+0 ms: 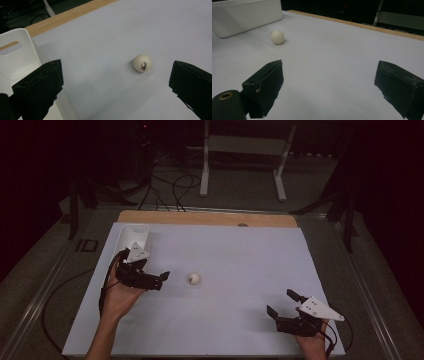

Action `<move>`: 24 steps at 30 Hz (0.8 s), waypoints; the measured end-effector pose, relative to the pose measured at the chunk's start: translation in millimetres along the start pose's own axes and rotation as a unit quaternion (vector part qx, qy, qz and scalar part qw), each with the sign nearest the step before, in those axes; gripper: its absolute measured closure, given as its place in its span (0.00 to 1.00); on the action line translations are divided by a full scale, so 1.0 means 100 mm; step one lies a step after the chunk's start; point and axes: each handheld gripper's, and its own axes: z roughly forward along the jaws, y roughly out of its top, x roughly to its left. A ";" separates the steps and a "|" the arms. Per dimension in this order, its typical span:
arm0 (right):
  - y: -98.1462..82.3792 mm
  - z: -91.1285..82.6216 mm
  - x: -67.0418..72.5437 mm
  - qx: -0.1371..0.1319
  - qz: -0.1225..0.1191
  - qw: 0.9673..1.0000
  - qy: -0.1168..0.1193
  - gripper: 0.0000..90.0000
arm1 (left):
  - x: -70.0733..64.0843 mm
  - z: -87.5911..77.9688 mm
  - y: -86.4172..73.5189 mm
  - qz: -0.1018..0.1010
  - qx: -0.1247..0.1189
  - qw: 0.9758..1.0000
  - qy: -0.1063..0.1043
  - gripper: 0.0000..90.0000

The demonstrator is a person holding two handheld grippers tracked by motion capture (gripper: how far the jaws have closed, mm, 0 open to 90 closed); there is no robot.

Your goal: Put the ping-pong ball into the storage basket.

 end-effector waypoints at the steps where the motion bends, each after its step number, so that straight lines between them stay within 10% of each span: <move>1: 0.00 0.00 0.00 0.000 0.000 1.000 0.000 0.09 | 0.00 0.01 0.01 0.001 0.003 1.000 -0.001 0.00; 24: 0.00 0.00 0.00 0.002 0.001 1.000 -0.002 0.09 | -0.04 0.29 0.17 0.032 0.081 0.996 -0.026 0.00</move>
